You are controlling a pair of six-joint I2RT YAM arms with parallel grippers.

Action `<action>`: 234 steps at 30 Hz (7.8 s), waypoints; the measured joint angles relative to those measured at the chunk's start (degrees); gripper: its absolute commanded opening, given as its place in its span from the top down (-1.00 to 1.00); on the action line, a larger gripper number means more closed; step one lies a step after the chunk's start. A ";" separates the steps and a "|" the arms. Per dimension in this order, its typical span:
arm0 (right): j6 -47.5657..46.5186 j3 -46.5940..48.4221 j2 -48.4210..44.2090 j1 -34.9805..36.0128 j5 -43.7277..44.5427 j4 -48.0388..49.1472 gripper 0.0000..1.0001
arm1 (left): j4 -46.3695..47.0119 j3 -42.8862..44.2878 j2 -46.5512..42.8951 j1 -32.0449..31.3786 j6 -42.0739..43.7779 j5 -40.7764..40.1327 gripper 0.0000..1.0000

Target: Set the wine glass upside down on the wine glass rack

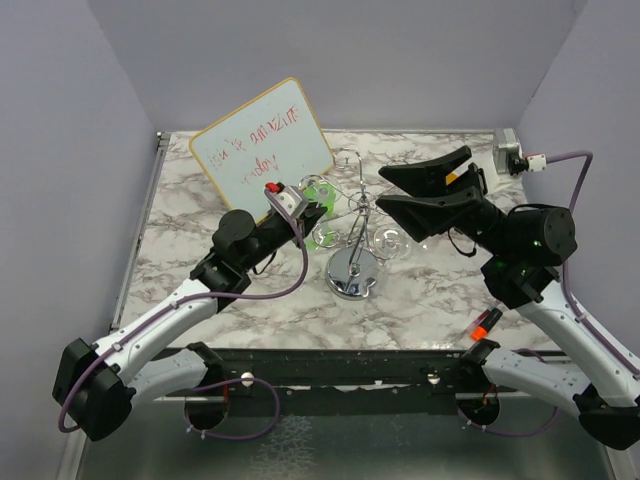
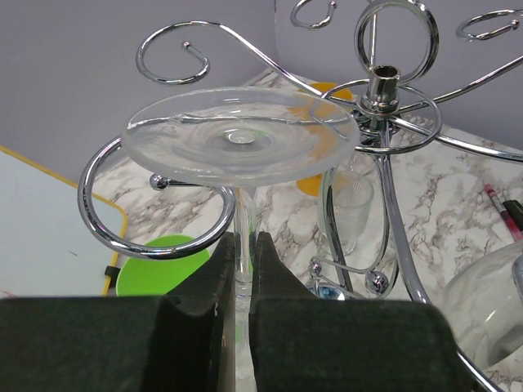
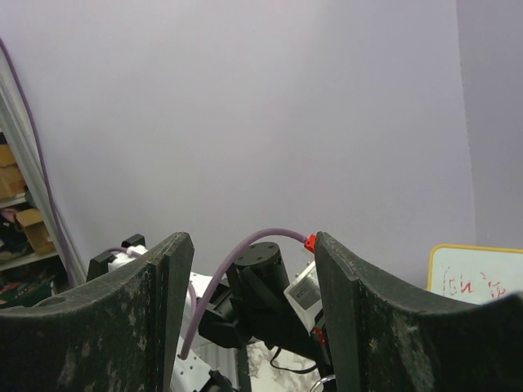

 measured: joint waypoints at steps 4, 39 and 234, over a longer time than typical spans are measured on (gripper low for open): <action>0.09 -0.02 -0.44 0.00 0.00 0.02 -0.31 | 1.40 -0.09 1.38 0.00 -0.57 -0.63 1.00; 1.57 -1.73 -0.81 0.00 -0.61 3.26 -0.32 | 14.78 -6.86 -0.13 -0.11 -6.27 -14.67 1.00; 8.35 -5.38 -27.06 -33.68 23.41 -17.22 0.99 | 5.79 63.12 39.76 -25.88 -72.35 -24.15 0.35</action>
